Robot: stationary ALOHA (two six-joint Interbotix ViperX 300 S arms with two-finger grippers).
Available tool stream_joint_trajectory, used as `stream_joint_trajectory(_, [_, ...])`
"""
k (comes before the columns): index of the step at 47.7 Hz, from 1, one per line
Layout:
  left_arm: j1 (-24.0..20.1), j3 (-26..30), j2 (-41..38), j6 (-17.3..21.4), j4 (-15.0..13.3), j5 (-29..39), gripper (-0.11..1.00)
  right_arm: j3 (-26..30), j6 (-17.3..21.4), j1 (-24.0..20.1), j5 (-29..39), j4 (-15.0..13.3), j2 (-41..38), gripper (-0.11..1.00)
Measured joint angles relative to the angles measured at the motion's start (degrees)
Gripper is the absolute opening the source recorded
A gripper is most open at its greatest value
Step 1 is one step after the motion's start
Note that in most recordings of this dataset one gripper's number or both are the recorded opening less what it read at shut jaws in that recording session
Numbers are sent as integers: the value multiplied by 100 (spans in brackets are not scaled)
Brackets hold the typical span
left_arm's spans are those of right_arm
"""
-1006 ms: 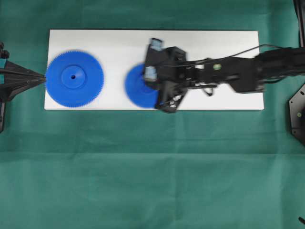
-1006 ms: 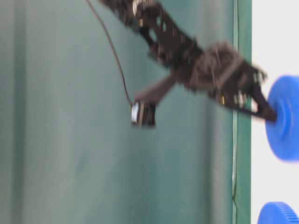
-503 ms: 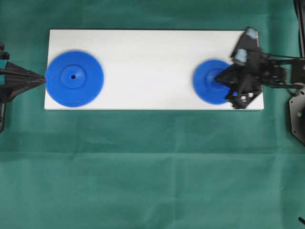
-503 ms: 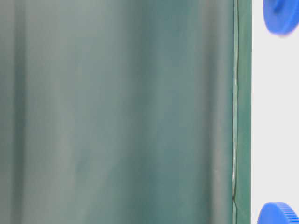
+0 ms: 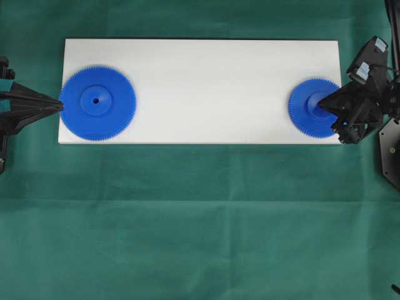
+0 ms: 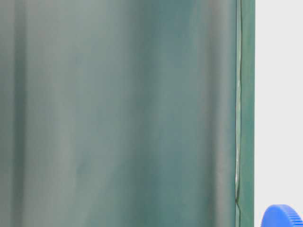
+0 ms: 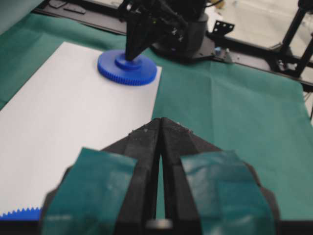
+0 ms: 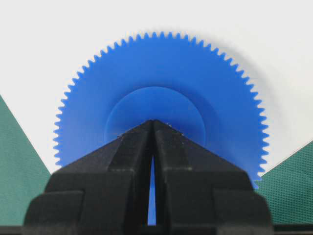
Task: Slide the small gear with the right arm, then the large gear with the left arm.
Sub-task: 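Lift the right gripper off the gear and retract it right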
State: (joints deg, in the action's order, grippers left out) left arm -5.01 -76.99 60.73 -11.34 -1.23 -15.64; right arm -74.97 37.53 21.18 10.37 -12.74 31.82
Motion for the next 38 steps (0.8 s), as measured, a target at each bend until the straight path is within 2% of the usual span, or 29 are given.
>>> stream_joint_trajectory(17, [0,0,-35,-9,0,-9,0,176,-9,9,-88,-114,44,50])
stream_joint_trajectory(38, [0,0,-35,-9,0,-9,0,563,-18,9,-105,-712,642,50])
